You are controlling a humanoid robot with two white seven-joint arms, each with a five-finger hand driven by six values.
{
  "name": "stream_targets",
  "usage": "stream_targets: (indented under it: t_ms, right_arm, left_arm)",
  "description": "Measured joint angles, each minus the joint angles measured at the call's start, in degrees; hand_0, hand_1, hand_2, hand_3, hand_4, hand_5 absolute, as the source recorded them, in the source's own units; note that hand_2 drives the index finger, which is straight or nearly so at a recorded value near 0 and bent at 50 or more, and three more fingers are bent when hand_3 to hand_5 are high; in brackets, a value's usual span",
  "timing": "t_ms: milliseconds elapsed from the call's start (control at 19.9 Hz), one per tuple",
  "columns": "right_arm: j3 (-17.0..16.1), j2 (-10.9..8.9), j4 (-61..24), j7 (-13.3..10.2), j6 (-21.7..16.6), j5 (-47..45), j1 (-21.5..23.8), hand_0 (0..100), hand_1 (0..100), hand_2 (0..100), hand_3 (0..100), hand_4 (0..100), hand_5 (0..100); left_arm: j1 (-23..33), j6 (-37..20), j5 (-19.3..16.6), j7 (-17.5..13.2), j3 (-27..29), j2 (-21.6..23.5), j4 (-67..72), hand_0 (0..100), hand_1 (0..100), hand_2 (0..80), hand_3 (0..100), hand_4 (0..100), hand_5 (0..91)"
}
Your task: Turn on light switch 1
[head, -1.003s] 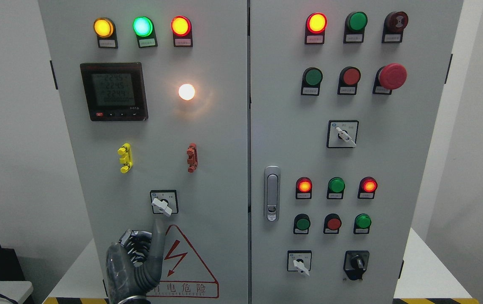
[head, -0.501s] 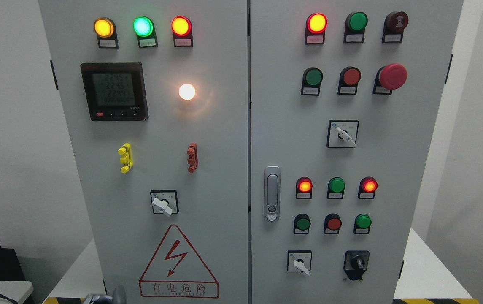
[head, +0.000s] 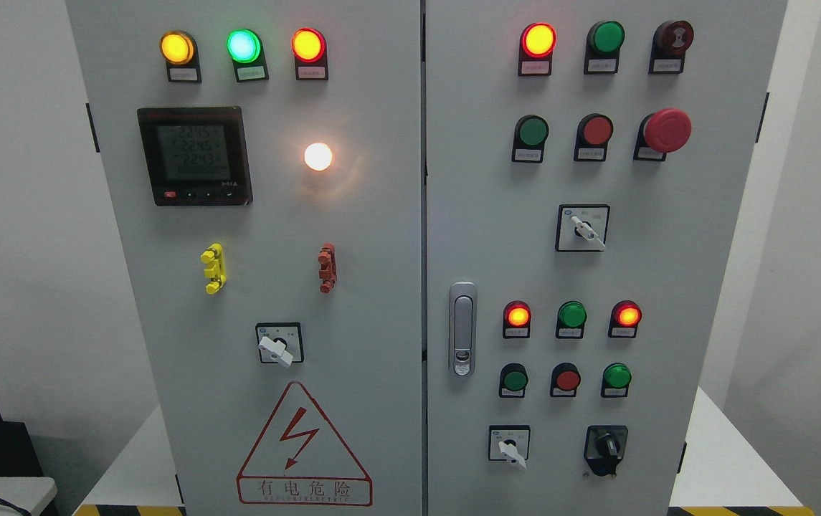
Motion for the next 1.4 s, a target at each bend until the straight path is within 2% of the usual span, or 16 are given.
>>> stream_targets:
  t_ms: [201, 301, 451, 652, 902, 1103, 1404]
  right_arm:
    - [0.0, 0.00, 0.0, 0.0, 0.0, 0.0, 0.0, 12, 39, 0, 0, 0, 0]
    - [0.0, 0.00, 0.0, 0.0, 0.0, 0.0, 0.0, 12, 39, 0, 0, 0, 0]
    - [0.0, 0.00, 0.0, 0.0, 0.0, 0.0, 0.0, 12, 39, 0, 0, 0, 0]
    - [0.0, 0.00, 0.0, 0.0, 0.0, 0.0, 0.0, 12, 39, 0, 0, 0, 0]
    - [0.0, 0.00, 0.0, 0.0, 0.0, 0.0, 0.0, 12, 39, 0, 0, 0, 0]
    - [0.0, 0.00, 0.0, 0.0, 0.0, 0.0, 0.0, 12, 39, 0, 0, 0, 0]
    - [0.0, 0.00, 0.0, 0.0, 0.0, 0.0, 0.0, 12, 39, 0, 0, 0, 0]
  left_arm:
    - [2.1, -3.6, 0.2, -4.6, 5.0, 1.6, 14.1, 18, 21, 11.2, 24, 32, 2.5]
    - [2.6, -3.8, 0.2, -6.2, 6.6, 2.6, 21.8, 22, 16, 0.4, 12, 20, 0.0]
    - [2.5, -1.2, 0.2, -7.4, 7.0, 3.7, 32.0, 26, 13, 0.0, 3, 12, 0.0]
    - [1.3, 7.5, 0.1, -7.9, 4.3, 4.5, 43.1, 28, 12, 0.0, 0, 1, 0.0]
    - [-1.0, 14.0, 0.0, -7.7, -1.3, 4.6, 52.6, 31, 7, 0.0, 0, 0, 0.0]
    - [-2.8, 16.8, -0.1, -6.2, -5.7, 4.3, 57.6, 32, 4, 0.0, 0, 0, 0.0]
    - [-4.9, 17.5, -0.2, -4.9, -10.5, 3.6, 63.2, 32, 3, 0.0, 0, 0, 0.0]
